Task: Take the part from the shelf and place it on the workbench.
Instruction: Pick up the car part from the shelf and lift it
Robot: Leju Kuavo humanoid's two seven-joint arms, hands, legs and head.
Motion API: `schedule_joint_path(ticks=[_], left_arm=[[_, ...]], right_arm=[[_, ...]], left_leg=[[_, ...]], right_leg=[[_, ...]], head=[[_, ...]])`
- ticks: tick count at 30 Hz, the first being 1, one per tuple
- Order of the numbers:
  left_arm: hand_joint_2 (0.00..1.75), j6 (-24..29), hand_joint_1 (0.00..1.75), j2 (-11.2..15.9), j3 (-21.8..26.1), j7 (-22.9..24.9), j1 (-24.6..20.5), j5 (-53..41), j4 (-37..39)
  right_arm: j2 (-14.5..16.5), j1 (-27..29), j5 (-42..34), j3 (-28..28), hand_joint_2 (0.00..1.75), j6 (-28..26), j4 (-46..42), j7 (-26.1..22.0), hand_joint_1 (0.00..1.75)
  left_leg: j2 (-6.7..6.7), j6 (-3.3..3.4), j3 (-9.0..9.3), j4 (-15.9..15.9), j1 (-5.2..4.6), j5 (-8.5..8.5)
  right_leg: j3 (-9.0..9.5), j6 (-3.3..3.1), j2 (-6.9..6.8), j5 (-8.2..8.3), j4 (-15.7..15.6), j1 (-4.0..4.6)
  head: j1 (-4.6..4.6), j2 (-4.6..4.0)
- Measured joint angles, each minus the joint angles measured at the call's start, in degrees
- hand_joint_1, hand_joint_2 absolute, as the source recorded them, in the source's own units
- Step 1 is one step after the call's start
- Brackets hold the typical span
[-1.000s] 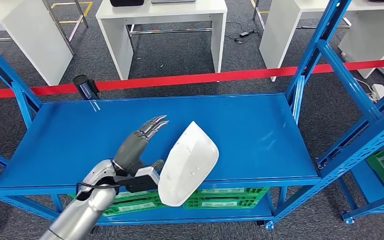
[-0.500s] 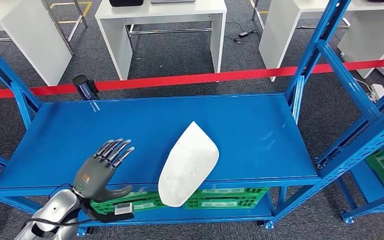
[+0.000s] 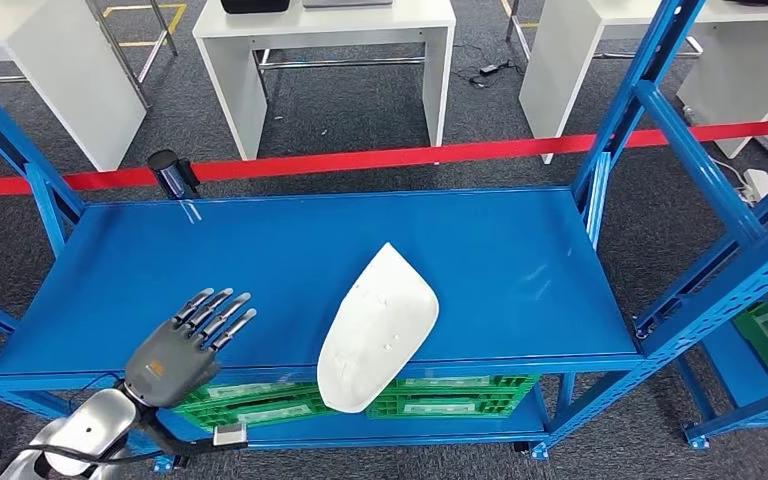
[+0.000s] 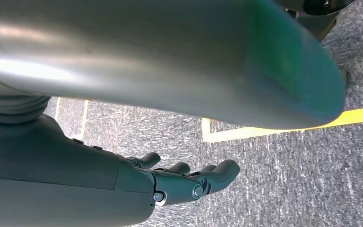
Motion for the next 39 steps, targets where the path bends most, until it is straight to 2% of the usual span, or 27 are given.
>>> schedule_joint_path(ticks=[11, 21, 28, 39], left_arm=[[1.75, 6.74, 0.0, -6.08, -4.37, -0.48, -9.57, 1.0, 10.44], [1.75, 8.7, 0.0, -10.52, -7.91, -3.87, -15.63, 4.74, 20.25], [1.75, 8.76, 0.0, -11.92, -10.76, -6.57, -19.37, 6.02, 27.8], [1.75, 10.33, 0.0, -11.9, -14.12, -7.37, -24.33, 6.4, 37.39]], right_arm=[[-0.01, -0.01, -0.04, 0.0, 0.0, -0.2, 0.0, -0.03, 0.0], [-0.01, -0.07, 0.36, 0.02, 0.0, -0.17, 0.0, -0.1, 0.0], [-0.01, -0.05, 0.31, 0.02, 0.0, -0.2, 0.0, -0.08, 0.0], [-0.01, -0.04, 0.36, 0.04, 0.0, -0.03, 0.0, -0.73, 0.0]], left_leg=[[0.01, 0.0, 0.08, 0.01, -0.01, 0.0], [0.02, 0.0, 0.07, 0.01, -0.01, 0.0], [0.03, 0.0, 0.08, 0.01, -0.01, 0.0], [0.02, 0.0, 0.07, 0.01, -0.01, 0.0]], right_leg=[[0.03, 0.0, 0.01, 0.01, 0.0, -0.05], [0.02, 0.0, 0.02, 0.01, 0.0, -0.08], [0.02, 0.0, 0.04, 0.01, 0.0, -0.07], [0.08, 0.0, 0.03, 0.01, 0.0, -0.08]], head=[[-0.01, 0.0], [0.0, 0.0], [-0.01, 0.0], [0.0, 0.0]])
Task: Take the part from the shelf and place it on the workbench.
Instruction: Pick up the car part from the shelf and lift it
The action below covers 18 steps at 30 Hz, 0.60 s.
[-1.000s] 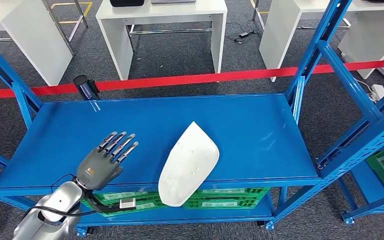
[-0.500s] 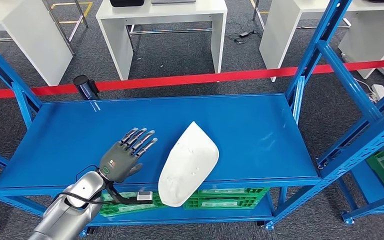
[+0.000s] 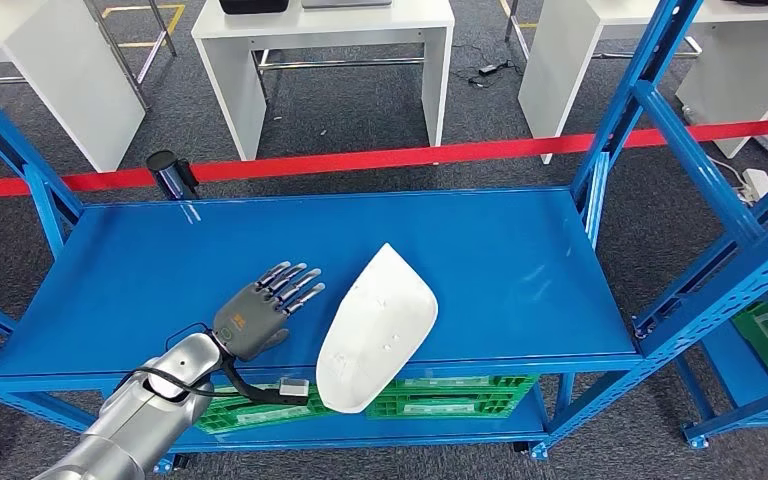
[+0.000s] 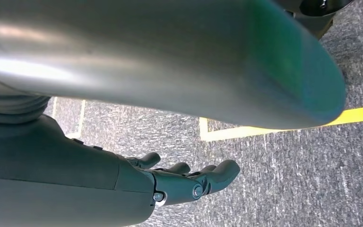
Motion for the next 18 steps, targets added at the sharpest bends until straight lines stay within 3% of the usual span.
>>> schedule_joint_path(ticks=[9, 18], left_arm=[[1.75, 0.21, 0.0, -0.43, -0.25, 0.03, -1.19, -3.02, 0.82], [1.75, 0.21, 0.0, -3.64, 0.26, -1.36, -2.61, -4.91, 1.58]], right_arm=[[0.0, -0.01, -0.09, 0.0, 0.0, -0.06, 0.0, -0.3, 0.0], [0.0, -0.04, 0.01, 0.0, 0.0, -0.06, 0.0, -0.27, 0.0]], left_leg=[[-0.01, -0.01, 0.11, 0.0, 0.0, 0.01], [-0.01, 0.0, 0.08, 0.0, 0.0, 0.0]], right_leg=[[0.06, 0.0, -0.01, 0.0, 0.0, 0.0], [0.03, 0.01, -0.01, 0.01, 0.0, -0.01]], head=[[0.0, 0.0], [0.0, 0.0]])
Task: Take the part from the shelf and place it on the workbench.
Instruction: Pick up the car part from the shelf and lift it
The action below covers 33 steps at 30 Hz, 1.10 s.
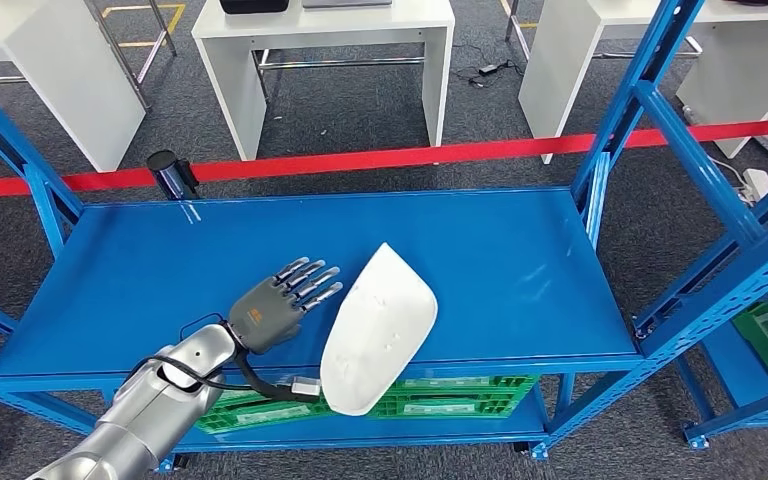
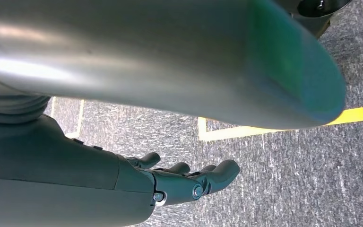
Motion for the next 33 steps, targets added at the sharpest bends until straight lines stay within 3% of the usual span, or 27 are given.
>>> schedule_joint_path(ticks=[18, 33], left_arm=[[1.75, 0.0, 0.0, -5.93, 0.64, -1.14, -1.97, -0.27, 3.06], [1.75, 0.0, 0.0, -7.23, 2.0, -1.6, -2.14, -0.47, 5.1]], right_arm=[[-0.04, -0.01, 0.93, 0.17, 0.0, 0.23, 0.0, -0.07, 0.0], [-0.04, 0.02, 0.99, 1.1, 0.0, 0.24, 0.0, -0.56, 0.0]], left_leg=[[0.0, 0.01, -0.01, 0.0, 0.0, -0.01], [0.0, 0.01, -0.02, 0.0, 0.0, -0.01]], right_leg=[[-0.01, 0.0, 0.0, 0.0, 0.0, -0.01], [-0.01, 0.0, 0.0, 0.0, 0.0, -0.01]], head=[[0.0, 0.0], [0.0, 0.0]])
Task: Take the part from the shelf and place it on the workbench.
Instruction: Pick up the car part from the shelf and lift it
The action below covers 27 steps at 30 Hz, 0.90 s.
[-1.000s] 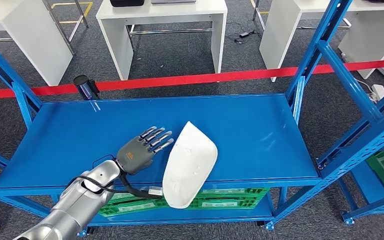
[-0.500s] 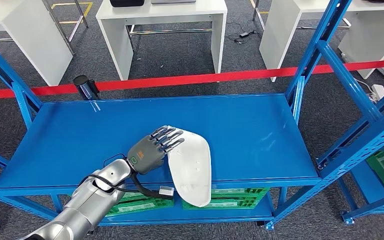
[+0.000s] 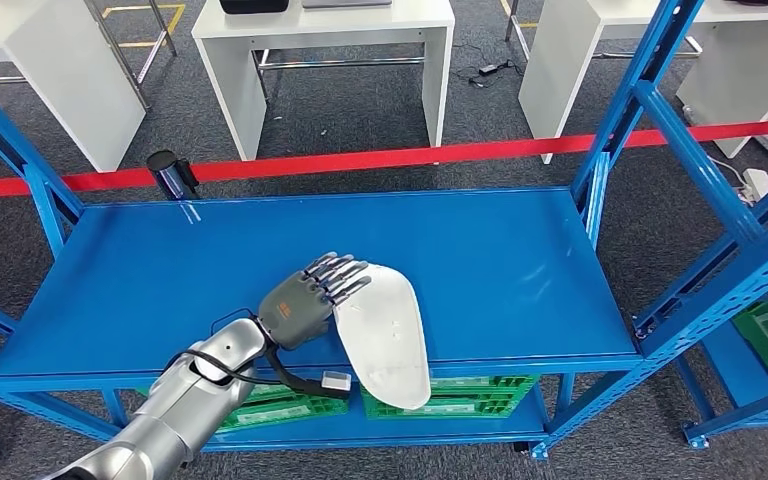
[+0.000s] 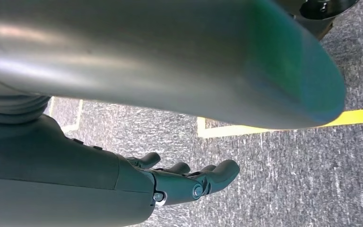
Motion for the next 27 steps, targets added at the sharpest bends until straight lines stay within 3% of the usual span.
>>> schedule_joint_path(ticks=[27], left_arm=[[1.75, 0.0, 0.0, -1.35, 1.21, 2.86, -3.58, -5.96, 6.74]], right_arm=[[0.0, 0.01, 1.5, 1.69, 0.0, 0.83, 0.0, -0.2, 0.0]], left_leg=[[0.0, 0.0, 0.01, 0.0, 0.0, 0.0]], right_leg=[[0.01, 0.0, 0.0, 0.0, 0.0, 0.0]], head=[[-0.01, 0.0]])
